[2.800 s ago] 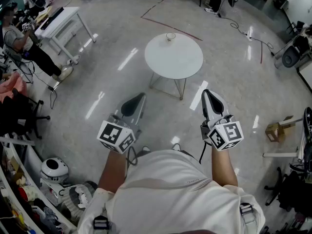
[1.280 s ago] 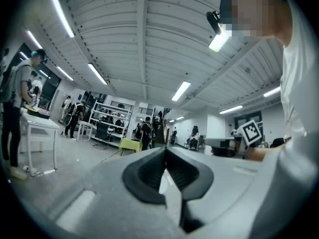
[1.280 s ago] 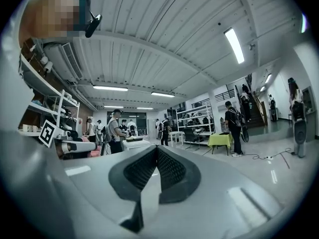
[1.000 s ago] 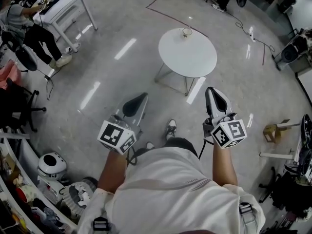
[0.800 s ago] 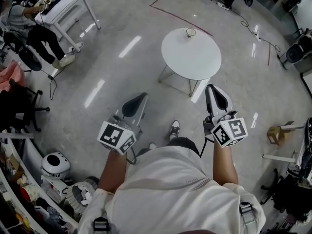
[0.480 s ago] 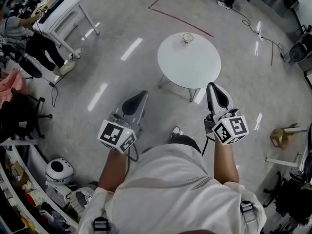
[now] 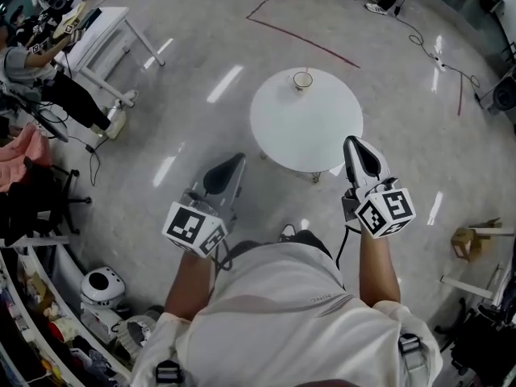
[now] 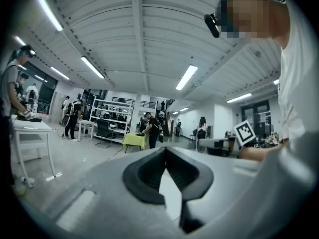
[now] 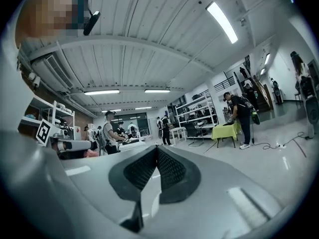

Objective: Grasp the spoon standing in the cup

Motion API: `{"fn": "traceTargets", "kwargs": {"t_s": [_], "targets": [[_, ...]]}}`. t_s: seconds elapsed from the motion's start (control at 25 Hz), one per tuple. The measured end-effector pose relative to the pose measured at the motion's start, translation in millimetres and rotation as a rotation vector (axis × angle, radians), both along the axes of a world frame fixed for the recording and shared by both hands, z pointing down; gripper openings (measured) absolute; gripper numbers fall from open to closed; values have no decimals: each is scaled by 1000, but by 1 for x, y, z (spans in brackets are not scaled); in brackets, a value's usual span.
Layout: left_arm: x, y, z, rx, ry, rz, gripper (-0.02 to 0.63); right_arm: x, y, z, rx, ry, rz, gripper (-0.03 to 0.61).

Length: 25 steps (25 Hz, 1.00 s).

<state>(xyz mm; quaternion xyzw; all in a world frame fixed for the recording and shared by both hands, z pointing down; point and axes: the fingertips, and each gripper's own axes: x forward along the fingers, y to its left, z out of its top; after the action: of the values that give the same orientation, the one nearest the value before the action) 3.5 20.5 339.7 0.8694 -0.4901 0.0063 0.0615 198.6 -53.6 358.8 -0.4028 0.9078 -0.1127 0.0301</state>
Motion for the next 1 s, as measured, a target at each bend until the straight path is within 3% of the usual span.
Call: {"fn": "traceTargets", "kwargs": {"t_s": [0.36, 0.68, 1.0], "targets": [[13, -70, 36, -63, 9, 42, 3, 8, -68, 34, -74, 21, 9, 3], [-21, -151, 50, -85, 51, 101, 3, -32, -128, 52, -126, 60, 58, 5], [-103, -233, 52, -109, 105, 133, 3, -113, -198, 44, -135, 97, 101, 5]]}}
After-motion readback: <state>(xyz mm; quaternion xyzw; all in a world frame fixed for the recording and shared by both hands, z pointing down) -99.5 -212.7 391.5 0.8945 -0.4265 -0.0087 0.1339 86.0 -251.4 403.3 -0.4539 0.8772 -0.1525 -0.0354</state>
